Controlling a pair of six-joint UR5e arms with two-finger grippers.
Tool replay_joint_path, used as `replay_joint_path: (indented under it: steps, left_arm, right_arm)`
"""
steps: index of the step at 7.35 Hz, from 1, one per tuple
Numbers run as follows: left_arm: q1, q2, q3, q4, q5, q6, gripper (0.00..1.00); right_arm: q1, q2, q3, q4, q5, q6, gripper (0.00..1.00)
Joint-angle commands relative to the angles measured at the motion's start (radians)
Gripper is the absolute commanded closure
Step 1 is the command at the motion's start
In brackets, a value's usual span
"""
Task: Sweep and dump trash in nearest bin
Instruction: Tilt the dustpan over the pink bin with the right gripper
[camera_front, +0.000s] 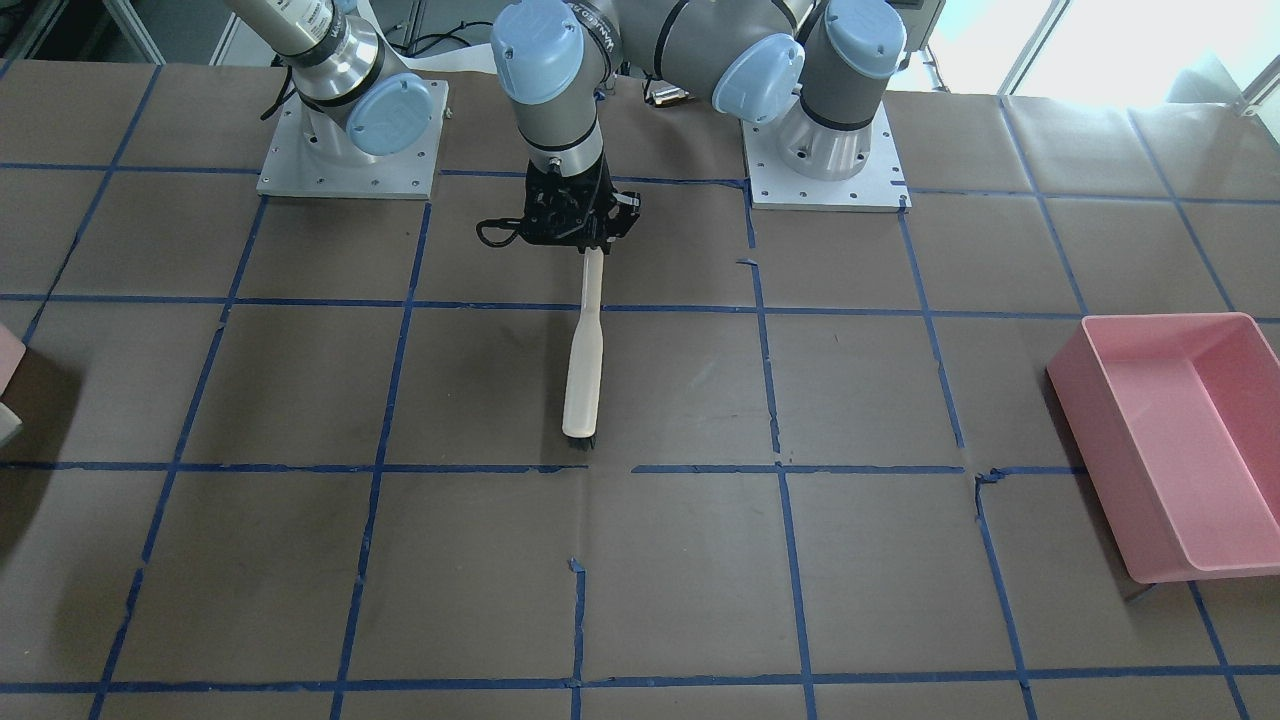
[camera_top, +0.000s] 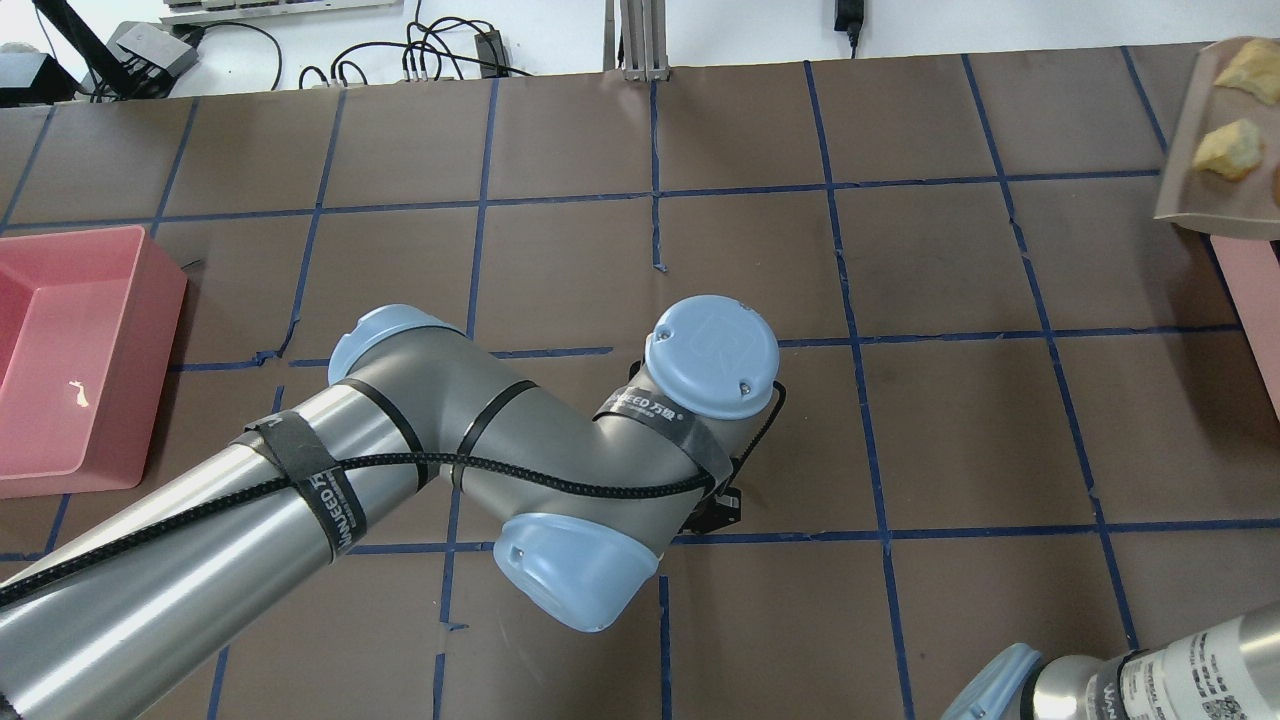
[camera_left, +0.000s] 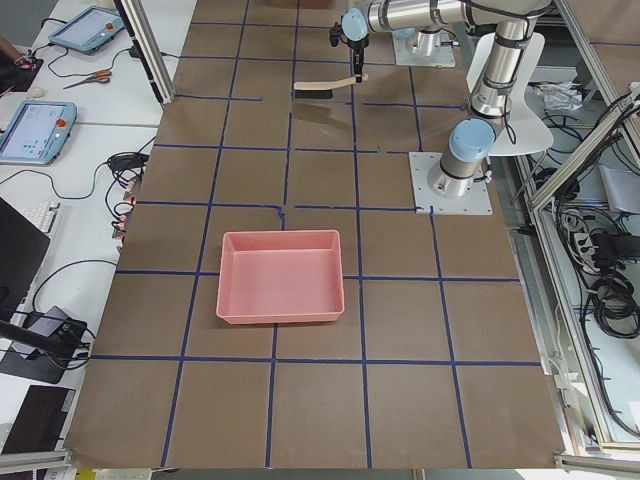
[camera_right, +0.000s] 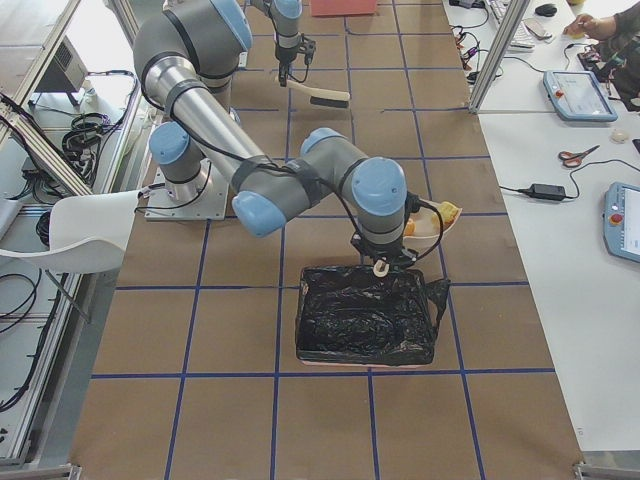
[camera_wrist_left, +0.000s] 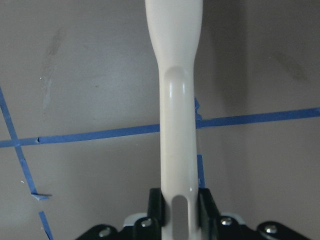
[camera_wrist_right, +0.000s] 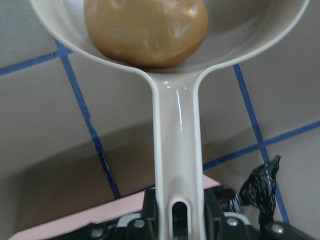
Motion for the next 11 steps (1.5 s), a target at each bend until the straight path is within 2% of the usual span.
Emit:
replay_joint_path:
  steps: [1,3,5,7,9,11]
  left_arm:
    - [-0.002,0.008,-0.031,0.065,0.002,-0.088,1.0]
    - [-0.005,0.025,-0.046,0.078,-0.009,-0.112,1.0]
    - [-0.002,0.024,-0.087,0.133,-0.03,-0.081,1.0]
    - [-0.005,0.014,-0.107,0.182,-0.029,-0.084,1.0]
    - [-0.005,0.007,-0.107,0.184,-0.029,-0.086,1.0]
    - [-0.007,0.004,-0.109,0.181,-0.031,-0.087,1.0]
  right_arm:
    - [-0.209,0.002,-0.064,0.066,0.012,-0.074,0.96]
    - [-0.302,0.032,-0.095,0.058,0.01,-0.129,0.96]
    - [-0.316,0.066,-0.092,0.023,-0.017,-0.128,0.95]
    - [-0.299,0.066,-0.088,-0.014,-0.122,-0.134,0.95]
    - [-0.282,0.072,-0.088,-0.084,-0.175,-0.157,0.95]
    - [-0.22,0.077,-0.088,-0.101,-0.302,-0.168,0.95]
